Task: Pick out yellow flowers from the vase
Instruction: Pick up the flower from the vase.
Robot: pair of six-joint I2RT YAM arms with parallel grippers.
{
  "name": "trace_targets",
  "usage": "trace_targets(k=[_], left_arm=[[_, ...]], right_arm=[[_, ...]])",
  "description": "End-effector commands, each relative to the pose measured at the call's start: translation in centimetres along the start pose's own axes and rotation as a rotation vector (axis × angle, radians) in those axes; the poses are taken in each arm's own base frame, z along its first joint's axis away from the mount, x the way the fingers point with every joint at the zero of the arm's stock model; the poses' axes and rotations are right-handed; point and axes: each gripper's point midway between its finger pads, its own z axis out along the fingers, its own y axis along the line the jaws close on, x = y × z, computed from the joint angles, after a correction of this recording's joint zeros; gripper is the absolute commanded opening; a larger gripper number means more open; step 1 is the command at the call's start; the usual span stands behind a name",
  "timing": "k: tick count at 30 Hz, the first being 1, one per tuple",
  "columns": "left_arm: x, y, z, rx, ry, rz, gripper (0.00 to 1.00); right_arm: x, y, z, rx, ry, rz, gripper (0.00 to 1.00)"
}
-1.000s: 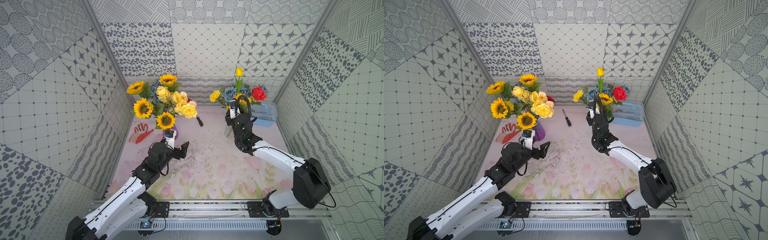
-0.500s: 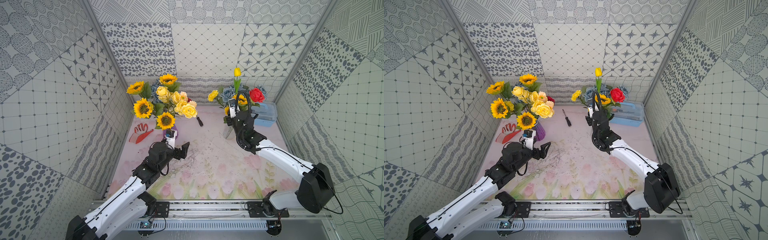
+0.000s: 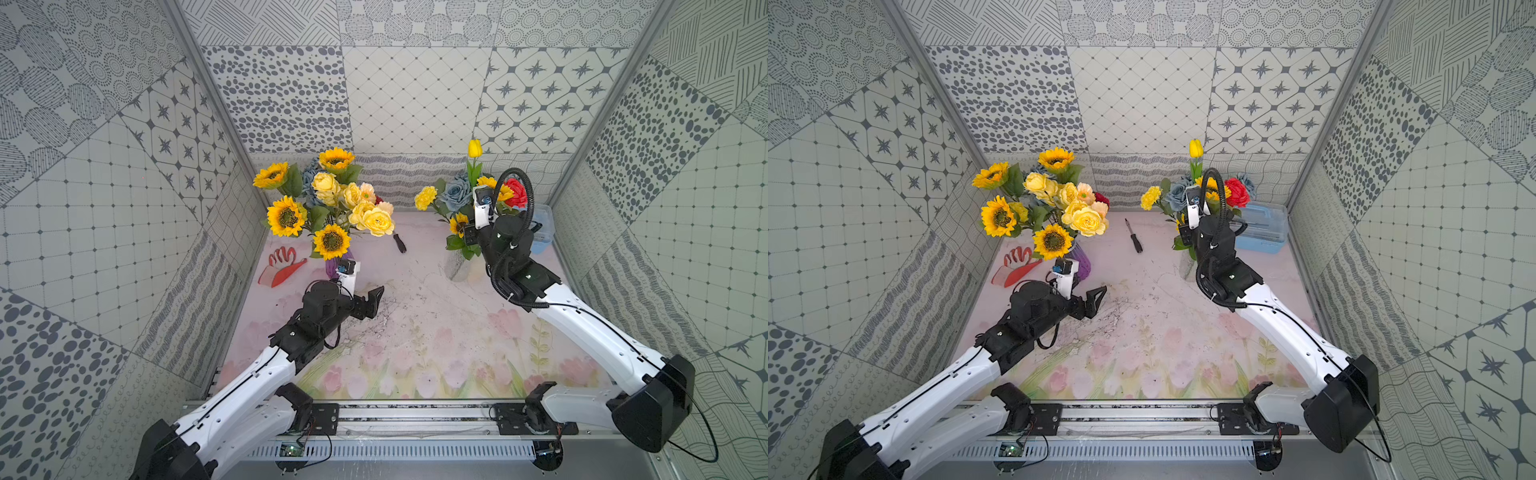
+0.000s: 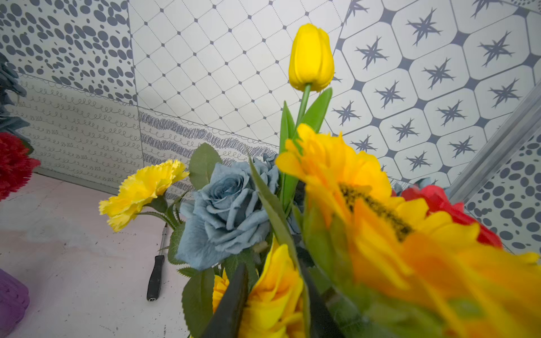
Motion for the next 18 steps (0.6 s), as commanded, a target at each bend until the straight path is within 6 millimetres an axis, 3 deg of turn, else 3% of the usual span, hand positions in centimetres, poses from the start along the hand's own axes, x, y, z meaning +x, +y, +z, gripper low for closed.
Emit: trace_targets(k=[1,9,18], left_arm=[[-1.2,-1.5,0.0,0.07,-0.02,0.047,0.96],[-2.3,-2.7,-0.1,0.102,-0.029,0.082,0.96],[-3.1,-3.8,-0.6,0.141,-0.037,0.105,0.98]], right_arm=[[-4.3,0.0,-1.9,-0.079,-0.076,0.081,0.28],[-8.8,-0.8,-5.3,-0.18,-0.101,0.158,0.27],[-9.2,-1.0,-6.5,-0.209,-0.07,0.135,0.25]])
